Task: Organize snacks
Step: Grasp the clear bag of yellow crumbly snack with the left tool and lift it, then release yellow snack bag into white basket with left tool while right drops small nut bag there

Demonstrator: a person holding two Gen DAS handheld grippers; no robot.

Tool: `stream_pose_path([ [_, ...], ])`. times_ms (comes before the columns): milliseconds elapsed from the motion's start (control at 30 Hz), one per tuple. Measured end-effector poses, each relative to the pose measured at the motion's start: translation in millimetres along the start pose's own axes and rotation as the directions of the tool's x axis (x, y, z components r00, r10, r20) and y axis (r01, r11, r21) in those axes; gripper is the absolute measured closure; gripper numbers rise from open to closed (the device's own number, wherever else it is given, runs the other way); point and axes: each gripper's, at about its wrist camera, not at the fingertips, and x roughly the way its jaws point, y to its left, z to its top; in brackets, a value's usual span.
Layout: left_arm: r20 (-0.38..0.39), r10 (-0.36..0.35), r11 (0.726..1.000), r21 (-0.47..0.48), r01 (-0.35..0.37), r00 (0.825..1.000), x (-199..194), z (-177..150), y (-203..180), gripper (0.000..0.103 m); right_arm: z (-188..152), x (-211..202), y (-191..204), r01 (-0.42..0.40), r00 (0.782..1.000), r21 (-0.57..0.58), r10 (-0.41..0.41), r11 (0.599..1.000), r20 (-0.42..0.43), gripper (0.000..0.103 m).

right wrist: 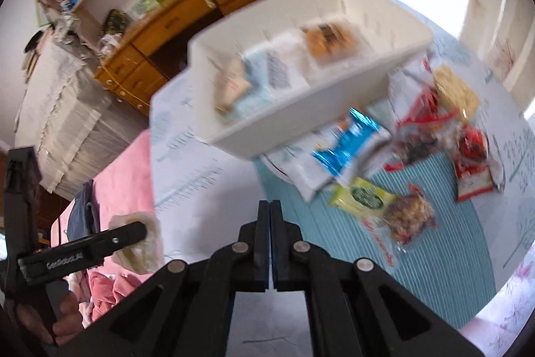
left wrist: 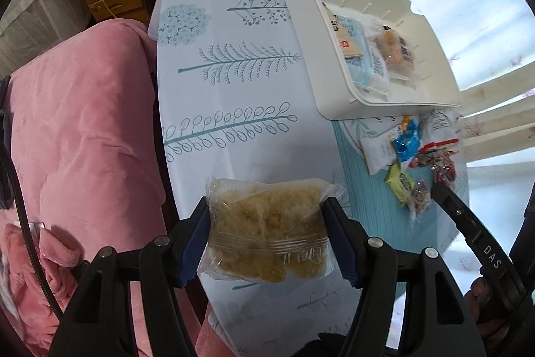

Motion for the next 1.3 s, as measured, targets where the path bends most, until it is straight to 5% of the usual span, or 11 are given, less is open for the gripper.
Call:
stream_pose_path([
  [200, -0.018, -0.011, 0.999, 0.034, 0.012, 1.0, -15, 24, -12, 0.038, 12, -19, 24, -0.071, 0.994, -0.086, 0.077, 0.994, 0.073, 0.103],
  [333, 0.031, -0.025, 0.999, 0.038, 0.023, 0.999, -31, 42, -26, 0.038, 18, -27, 27, -0.017, 0.994, -0.165, 0.035, 0.986, 0.107, 0.103],
  [500, 0.081, -0.04, 0.999, 0.038, 0.037, 0.996, -41, 66, -48, 0.038, 23, -25, -6, 0.022, 0.995, -0.06, -0.016, 0.998, 0.1, 0.101],
  [767, 0.126, -0.051, 0.998, 0.028, 0.048, 0.991, -35, 100, -91, 0.038, 27, -16, -75, 0.131, 0.99, 0.042, -0.133, 0.99, 0.048, 0.061],
  [1133, 0.114, -0.018, 0.999, -0.036, 0.022, 0.993, -8, 112, -128, 0.038, 35, 6, -140, 0.413, 0.91, -0.216, -0.41, 0.885, 0.061, 0.045],
  [1300, 0.11, 0.007, 0.998, -0.061, 0.0, 0.994, 3, 118, -142, 0.038, 34, 22, -152, 0.449, 0.887, -0.368, -0.456, 0.814, 0.071, 0.045],
])
